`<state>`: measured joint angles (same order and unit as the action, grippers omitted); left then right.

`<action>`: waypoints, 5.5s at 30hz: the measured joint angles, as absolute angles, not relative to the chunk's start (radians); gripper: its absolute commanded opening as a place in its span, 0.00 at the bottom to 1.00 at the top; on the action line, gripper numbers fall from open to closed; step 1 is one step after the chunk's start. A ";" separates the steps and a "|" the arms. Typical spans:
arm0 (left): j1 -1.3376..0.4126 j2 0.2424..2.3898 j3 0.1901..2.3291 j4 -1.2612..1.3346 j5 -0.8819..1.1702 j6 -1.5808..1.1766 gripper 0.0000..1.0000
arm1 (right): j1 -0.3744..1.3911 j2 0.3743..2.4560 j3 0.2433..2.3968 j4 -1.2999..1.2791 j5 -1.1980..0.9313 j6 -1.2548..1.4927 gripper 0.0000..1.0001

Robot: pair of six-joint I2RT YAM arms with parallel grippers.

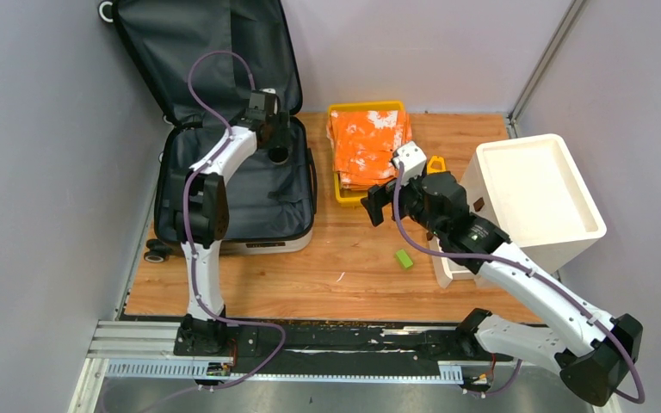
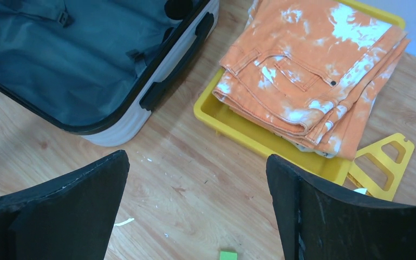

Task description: Open, take out, and arrange the luggage

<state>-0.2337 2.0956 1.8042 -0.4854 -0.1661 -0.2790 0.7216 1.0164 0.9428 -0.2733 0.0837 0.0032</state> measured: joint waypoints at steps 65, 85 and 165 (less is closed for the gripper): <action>-0.575 1.225 1.168 -0.364 0.564 0.203 0.41 | 0.627 1.069 1.052 -0.260 -0.112 0.711 0.72; -0.579 1.202 1.120 -0.395 0.678 0.284 0.50 | 0.625 1.241 1.027 -0.131 -0.448 0.886 0.06; -0.581 0.760 0.894 -0.361 -0.101 0.234 1.00 | 0.449 1.700 1.308 -0.979 0.293 0.208 0.12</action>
<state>-0.5812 0.7601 0.8944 -0.3611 -0.1005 0.2337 0.4492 1.7000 1.3075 -0.9794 0.2928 0.2081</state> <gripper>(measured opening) 0.998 0.137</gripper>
